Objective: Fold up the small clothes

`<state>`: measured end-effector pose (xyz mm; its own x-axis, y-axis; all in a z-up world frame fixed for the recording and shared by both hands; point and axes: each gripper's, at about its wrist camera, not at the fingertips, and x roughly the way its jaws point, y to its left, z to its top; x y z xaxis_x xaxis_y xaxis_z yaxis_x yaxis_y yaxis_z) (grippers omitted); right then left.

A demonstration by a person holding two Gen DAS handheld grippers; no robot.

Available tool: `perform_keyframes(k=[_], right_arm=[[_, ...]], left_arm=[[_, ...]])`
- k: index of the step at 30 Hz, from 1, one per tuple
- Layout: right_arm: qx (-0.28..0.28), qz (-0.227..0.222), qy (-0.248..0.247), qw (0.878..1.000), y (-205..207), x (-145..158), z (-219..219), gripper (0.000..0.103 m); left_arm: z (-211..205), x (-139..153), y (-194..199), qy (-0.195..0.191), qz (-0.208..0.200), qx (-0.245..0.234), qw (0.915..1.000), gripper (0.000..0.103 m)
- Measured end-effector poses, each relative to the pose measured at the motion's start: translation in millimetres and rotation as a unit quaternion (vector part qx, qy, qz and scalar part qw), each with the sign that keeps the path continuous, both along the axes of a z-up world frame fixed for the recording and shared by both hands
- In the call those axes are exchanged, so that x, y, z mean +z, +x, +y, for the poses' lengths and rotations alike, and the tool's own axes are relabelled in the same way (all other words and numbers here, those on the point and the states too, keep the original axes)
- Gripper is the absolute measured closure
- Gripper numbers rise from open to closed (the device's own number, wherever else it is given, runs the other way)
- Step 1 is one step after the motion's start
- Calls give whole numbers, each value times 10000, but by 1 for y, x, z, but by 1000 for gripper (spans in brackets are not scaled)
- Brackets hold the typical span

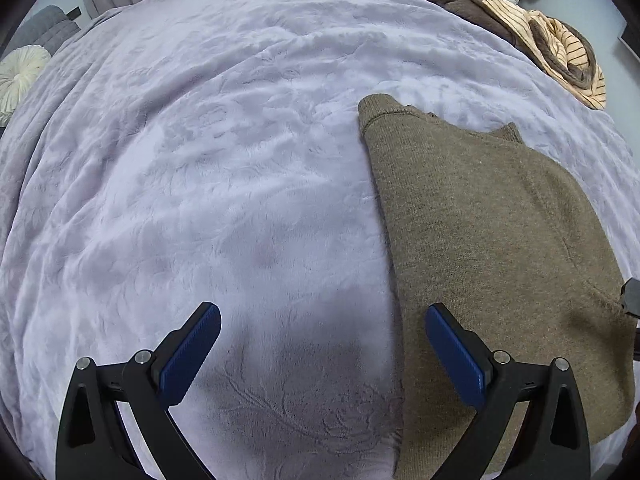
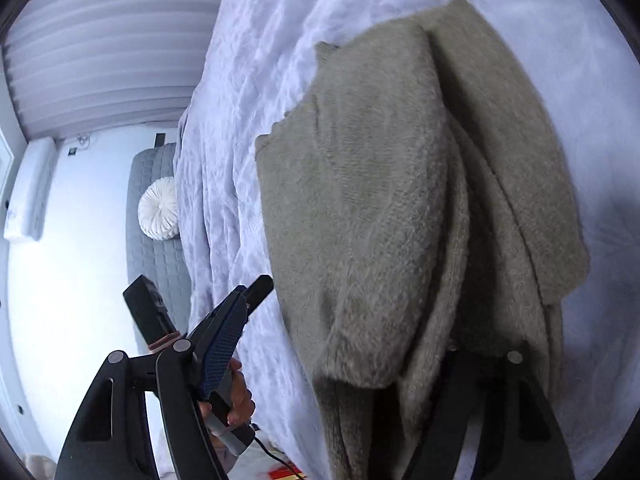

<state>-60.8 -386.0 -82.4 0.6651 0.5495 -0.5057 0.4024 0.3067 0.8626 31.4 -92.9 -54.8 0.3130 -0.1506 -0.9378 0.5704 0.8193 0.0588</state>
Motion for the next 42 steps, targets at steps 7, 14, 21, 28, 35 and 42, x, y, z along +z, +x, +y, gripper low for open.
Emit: perform_keyframes(k=[7, 14, 21, 28, 35, 42], right_arm=[[-99, 632, -374, 9973, 25, -17, -23, 88], [405, -607, -2234, 9720, 13, 76, -12, 88], [-240, 651, -321, 9971, -19, -31, -55, 81], [-634, 414, -772, 9941, -96, 5, -38, 61], [-596, 54, -483, 9970, -176, 43, 31, 59], [-649, 156, -27, 9978, -93, -12, 99, 59]], left_arm=[[-3, -3, 7, 50, -37, 207, 9998, 1], [-30, 15, -10, -162, -351, -220, 9990, 1], [-49, -17, -17, 32, -199, -549, 9983, 1], [-10, 0, -6, -386, 886, -856, 9916, 1], [43, -14, -41, -280, 1459, -670, 9866, 1], [48, -21, -50, -356, 1432, -229, 9888, 1]])
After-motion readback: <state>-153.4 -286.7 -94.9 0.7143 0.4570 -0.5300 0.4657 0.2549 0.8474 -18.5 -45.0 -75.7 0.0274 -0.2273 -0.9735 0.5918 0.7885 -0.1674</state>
